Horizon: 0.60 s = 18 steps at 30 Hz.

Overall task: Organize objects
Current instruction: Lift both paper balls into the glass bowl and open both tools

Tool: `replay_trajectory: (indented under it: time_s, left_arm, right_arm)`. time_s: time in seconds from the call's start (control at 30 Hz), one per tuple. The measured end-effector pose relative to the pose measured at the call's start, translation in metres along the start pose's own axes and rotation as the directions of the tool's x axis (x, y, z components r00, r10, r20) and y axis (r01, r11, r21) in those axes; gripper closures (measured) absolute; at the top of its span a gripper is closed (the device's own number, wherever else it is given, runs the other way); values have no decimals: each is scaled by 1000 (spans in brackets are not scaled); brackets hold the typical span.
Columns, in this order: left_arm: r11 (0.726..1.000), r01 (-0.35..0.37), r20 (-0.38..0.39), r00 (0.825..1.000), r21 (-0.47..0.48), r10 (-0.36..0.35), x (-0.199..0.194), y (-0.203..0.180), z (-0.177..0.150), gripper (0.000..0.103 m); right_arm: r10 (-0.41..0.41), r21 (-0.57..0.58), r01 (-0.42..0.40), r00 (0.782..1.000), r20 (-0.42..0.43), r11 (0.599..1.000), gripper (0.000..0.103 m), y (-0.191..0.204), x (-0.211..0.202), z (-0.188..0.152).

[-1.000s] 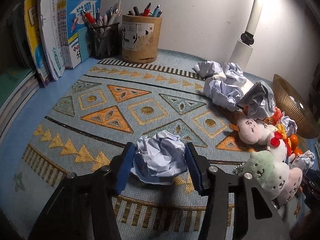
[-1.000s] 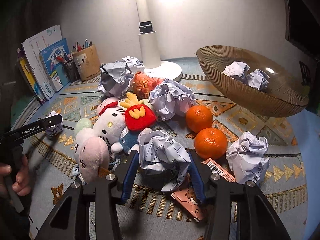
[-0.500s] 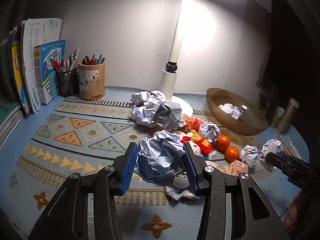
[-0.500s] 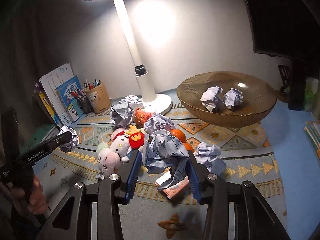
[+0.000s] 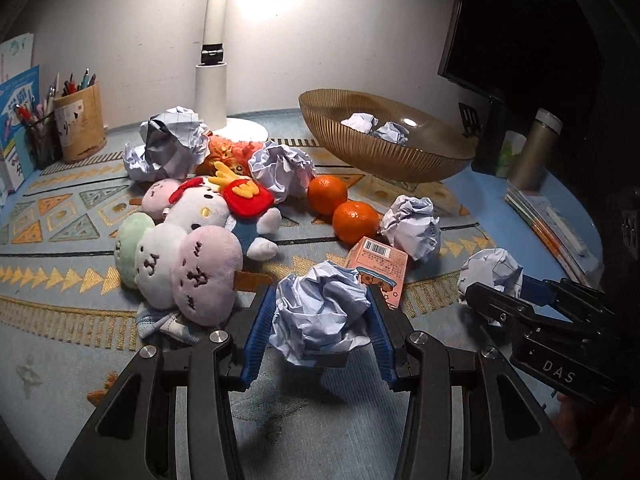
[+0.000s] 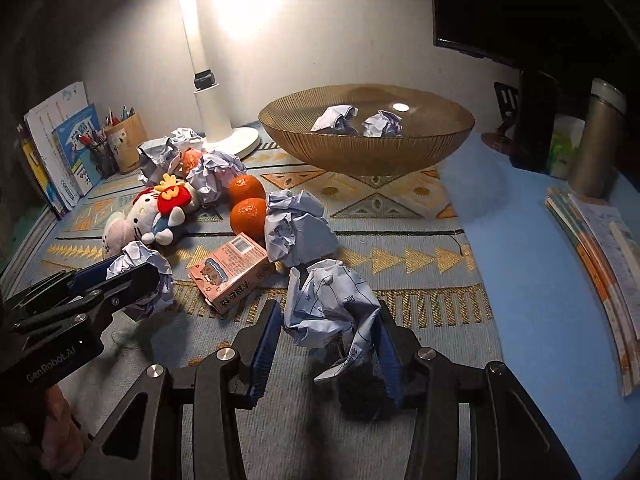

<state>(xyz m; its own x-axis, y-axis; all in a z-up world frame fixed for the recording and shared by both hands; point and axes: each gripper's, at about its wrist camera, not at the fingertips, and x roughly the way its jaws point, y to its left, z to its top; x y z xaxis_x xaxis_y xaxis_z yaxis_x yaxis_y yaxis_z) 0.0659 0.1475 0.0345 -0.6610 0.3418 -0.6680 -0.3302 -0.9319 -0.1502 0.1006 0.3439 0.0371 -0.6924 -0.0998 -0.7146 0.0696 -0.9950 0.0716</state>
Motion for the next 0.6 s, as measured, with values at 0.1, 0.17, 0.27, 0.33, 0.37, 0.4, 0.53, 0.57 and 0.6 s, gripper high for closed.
replay_trajectory:
  time_s: [0.1,0.17,0.27,0.33,0.37,0.4,0.53,0.57,0.6]
  left_arm:
    - [1000,-5,11,1000,17,5,-1,-3,-1,60]
    - [1000,-14,-8,1000,27,14,3,-5,-2,60]
    - [999,-25,1,1000,46,25,3,-8,-3,60]
    - [998,-29,8,1000,52,29,2,-9,-4,60]
    - [998,-28,9,1000,50,28,2,-9,-4,60]
    - [999,-24,8,1000,47,24,2,-7,-4,60]
    - [1000,-10,4,1000,19,10,3,-3,-3,60]
    - [1000,-6,4,1000,15,6,3,-1,-3,60]
    - [1000,-3,4,1000,13,3,3,-1,-3,60]
  right_arm:
    - [5,-4,-5,1000,7,1000,56,0,1,0]
    - [11,0,-11,1000,-3,1000,43,0,3,0]
    - [22,18,-22,1000,-4,1000,35,-4,4,0]
    - [25,23,-25,1000,-11,999,35,-4,4,-1]
    - [20,23,-20,1000,-15,1000,35,-4,5,-2]
    - [18,19,-18,1000,-16,1000,35,-2,5,-2]
    - [-8,-14,8,1000,-12,1000,35,5,5,-3]
    - [-14,-21,14,1000,-10,1000,35,7,5,-3]
    - [-18,-28,18,1000,-8,999,35,8,4,-3]
